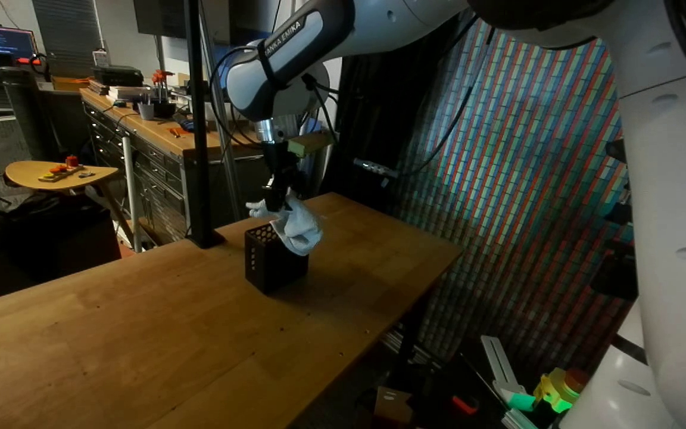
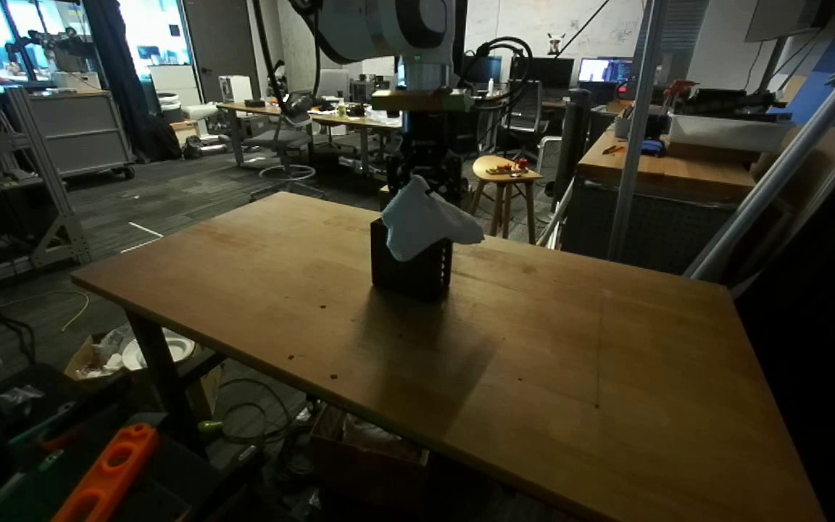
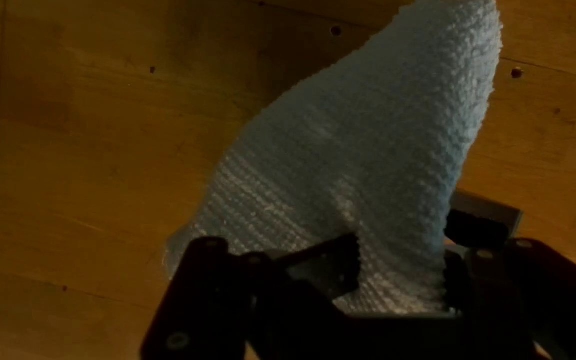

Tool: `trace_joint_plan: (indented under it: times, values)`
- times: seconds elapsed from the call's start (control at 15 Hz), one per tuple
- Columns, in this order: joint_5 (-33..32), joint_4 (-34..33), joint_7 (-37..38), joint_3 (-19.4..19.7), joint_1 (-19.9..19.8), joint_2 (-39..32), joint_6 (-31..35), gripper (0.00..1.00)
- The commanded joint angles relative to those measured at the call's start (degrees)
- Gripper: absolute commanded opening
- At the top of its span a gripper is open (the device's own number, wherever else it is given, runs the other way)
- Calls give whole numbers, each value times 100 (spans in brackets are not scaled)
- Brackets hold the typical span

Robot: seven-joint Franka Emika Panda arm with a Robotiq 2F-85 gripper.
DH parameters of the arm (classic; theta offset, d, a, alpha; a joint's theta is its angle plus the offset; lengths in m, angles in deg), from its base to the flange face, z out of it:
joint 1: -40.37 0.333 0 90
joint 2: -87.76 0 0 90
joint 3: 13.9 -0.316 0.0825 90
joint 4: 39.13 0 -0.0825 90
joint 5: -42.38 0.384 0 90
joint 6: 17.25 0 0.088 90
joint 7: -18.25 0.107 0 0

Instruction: Put the towel in the box

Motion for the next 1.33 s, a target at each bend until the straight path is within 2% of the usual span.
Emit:
trace_joint_plan:
  times: [0.0,0.53,1.0,1.27]
  values:
    - [-92,-438,152,24,87,-188,-273,6]
    - [147,-720,463,19,26,-537,-383,6]
    - [997,-777,394,-315,-53,-745,-277,6]
    - [1369,-644,398,-350,-97,-803,-168,6]
